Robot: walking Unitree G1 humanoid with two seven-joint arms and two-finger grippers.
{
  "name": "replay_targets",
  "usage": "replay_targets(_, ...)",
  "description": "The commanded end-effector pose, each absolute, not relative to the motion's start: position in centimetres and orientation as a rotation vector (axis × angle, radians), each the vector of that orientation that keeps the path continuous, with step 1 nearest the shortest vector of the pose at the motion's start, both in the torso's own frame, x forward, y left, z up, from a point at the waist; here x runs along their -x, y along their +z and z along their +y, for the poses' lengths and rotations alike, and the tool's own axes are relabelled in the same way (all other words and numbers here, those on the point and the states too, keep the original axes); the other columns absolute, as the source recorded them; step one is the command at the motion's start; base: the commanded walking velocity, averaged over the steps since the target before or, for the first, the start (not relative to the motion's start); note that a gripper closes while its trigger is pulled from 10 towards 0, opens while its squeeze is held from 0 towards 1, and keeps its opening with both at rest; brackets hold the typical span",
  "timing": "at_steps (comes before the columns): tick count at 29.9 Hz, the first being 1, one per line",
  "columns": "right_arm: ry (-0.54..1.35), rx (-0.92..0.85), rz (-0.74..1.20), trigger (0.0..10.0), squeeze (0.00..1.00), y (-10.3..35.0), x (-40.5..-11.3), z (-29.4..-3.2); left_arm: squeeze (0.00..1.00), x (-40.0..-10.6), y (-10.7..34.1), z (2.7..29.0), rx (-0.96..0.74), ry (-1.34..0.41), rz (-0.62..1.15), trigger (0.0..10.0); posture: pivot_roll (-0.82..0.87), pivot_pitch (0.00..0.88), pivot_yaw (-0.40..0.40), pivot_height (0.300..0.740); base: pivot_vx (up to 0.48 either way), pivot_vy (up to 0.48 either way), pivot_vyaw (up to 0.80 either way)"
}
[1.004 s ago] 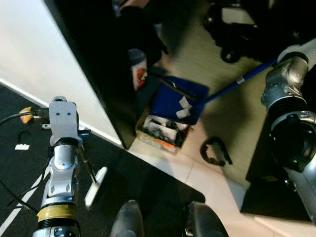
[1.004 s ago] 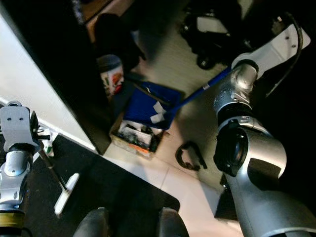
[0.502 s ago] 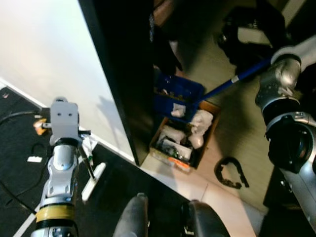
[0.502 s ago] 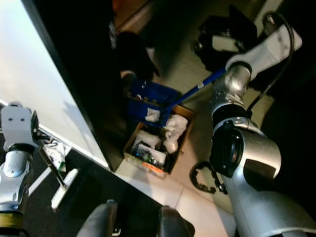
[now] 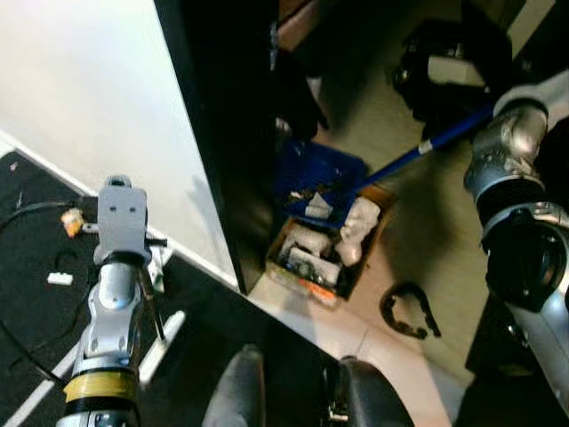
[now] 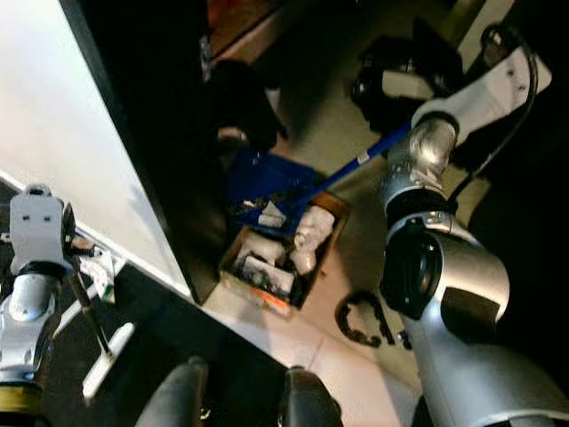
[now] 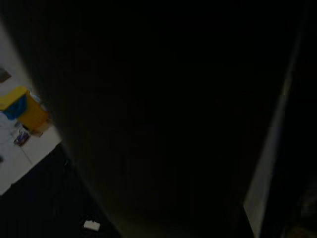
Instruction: Sweep floor
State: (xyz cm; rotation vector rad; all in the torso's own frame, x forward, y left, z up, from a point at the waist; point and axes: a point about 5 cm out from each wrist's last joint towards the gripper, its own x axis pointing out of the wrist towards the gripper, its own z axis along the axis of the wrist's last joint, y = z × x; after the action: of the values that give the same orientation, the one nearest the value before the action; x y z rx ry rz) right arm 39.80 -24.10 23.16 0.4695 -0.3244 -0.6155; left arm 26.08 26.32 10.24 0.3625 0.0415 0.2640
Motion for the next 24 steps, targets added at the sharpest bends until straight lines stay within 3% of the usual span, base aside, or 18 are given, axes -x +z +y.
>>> replay_targets(1,-0.637,-0.463,-0.363,10.0,0.00,24.1,-39.6,-24.9,0.00,-25.6,10.2,25.9,-0.346,0.267,0.028,10.0,0.10,0.111,-0.083,0.731,0.000,0.000,0.00)
replay_targets(14,-0.654,-0.358,-0.317,10.0,0.00,24.2,-39.9,-24.2,0.00,-22.9,9.6,26.1,-0.336,0.308,0.058,10.0,0.11,0.221,-0.140,0.731,0.000,0.000,0.00)
replay_targets(24,-0.606,-0.138,-0.330,10.0,0.00,25.0,-40.5,-22.0,0.00,-21.4,9.8,26.6,-0.350,0.346,0.067,10.0,0.12,0.257,-0.167,0.731,0.000,0.000,0.00)
